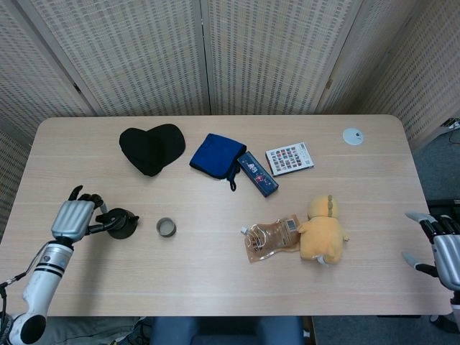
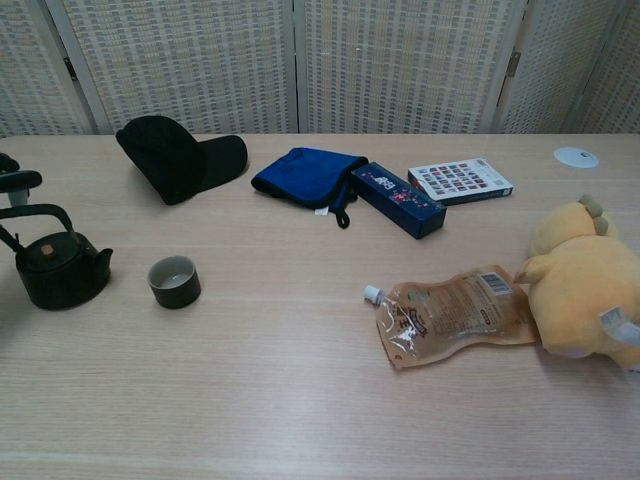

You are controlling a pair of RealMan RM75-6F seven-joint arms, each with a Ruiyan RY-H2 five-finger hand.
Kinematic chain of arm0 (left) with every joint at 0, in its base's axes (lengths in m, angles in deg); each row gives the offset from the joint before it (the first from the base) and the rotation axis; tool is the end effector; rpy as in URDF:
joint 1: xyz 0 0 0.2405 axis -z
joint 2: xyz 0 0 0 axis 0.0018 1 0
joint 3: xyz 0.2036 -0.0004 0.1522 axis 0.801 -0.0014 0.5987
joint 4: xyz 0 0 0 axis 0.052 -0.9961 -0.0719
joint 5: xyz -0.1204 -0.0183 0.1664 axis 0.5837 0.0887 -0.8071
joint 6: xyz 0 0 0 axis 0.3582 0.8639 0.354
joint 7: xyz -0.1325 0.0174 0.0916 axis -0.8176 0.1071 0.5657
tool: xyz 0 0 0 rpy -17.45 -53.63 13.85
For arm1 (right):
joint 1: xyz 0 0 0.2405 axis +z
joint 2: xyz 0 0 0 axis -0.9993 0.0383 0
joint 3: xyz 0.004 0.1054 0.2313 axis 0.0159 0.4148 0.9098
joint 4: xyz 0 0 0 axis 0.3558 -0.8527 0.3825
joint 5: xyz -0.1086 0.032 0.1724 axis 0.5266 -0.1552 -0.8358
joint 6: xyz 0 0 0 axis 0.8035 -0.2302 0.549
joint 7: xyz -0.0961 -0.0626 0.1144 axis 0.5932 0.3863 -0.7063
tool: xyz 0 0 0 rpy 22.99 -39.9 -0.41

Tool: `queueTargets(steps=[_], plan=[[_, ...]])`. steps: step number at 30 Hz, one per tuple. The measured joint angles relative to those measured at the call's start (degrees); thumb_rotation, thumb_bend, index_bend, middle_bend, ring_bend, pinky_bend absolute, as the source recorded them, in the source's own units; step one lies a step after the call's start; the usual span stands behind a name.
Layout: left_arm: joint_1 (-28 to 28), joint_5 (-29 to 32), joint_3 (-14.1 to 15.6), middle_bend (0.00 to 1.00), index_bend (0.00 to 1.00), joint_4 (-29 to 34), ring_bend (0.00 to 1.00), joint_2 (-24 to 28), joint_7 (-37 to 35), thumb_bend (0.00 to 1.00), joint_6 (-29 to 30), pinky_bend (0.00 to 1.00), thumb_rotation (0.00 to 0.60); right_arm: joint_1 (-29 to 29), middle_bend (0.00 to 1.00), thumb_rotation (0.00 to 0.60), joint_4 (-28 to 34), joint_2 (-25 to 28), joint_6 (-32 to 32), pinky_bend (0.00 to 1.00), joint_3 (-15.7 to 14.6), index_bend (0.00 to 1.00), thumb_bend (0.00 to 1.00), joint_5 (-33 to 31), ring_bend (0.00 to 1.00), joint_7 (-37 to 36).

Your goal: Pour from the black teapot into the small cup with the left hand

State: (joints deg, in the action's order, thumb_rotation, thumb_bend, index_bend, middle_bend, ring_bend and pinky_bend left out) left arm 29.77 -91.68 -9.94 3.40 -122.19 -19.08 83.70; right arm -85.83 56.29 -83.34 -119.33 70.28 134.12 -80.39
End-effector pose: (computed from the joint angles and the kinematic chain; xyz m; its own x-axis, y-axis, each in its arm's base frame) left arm -0.2615 0.3217 0.0943 0.5392 0.2459 0.8055 0.8408 -0.1030 -0.5314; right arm -0.3182 -0.1842 0.1955 0.4225 0.0152 0.9062 -0.9064 0.0034 0.4225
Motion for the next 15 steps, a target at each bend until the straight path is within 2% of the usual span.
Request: queueTargets(steps=[5,7,9,12,14,15], plan=[[-1.6,-2.7,1.1,0.3,0.47,2.5,0.25,1.6,-0.7,0.06,2.0,0.0,0.006,0.3,0.29,0.6,0.2,0.0,0.2,0.26,0.0,0.24,0.11,0.2,0.23,0.1],[-2.1,-3.3,1.3,0.3,0.46,3.1,0.25,2.0,-0.9,0.06,2.5,0.0,0.062,0.3,0.29,0.6,0.2,0.0,0.2,0.26,0.0,0.24,0.11,0.3,0.23,0.2],[-2.5,-3.9,1.6,0.3,0.43,3.5,0.25,2.3,-0.8,0.06,3.0,0.0,0.165,0.3,0.29,0.6,0.3,0.0,0.1,0.26,0.0,0.24,0.11,0.3,0.23,0.2],[-2.9,-4.2,2.0,0.3,0.34,4.2,0.24,2.6,-0.7,0.06,3.0,0.0,0.433,0.2,0.29,0.6,0.3,0.0,-0.1,0.26,0.0,0.24,0.11,0.3,0.23,0.2],[-3.0,-4.5,2.4,0.28,0.29,4.4,0.23,2.7,-0.3,0.06,2.7,0.0,0.539,0.2,0.29,0.6,0.3,0.0,-0.1,0.26,0.0,0.24,0.11,0.3,0.23,0.2],[-3.0,-4.7,2.5,0.27,0.27,4.4,0.23,2.6,-0.1,0.06,2.6,0.0,0.562,0.2,0.29,0.6,0.3,0.0,-0.1,0.26,0.0,0.24,0.11,0.3,0.23,0.2]])
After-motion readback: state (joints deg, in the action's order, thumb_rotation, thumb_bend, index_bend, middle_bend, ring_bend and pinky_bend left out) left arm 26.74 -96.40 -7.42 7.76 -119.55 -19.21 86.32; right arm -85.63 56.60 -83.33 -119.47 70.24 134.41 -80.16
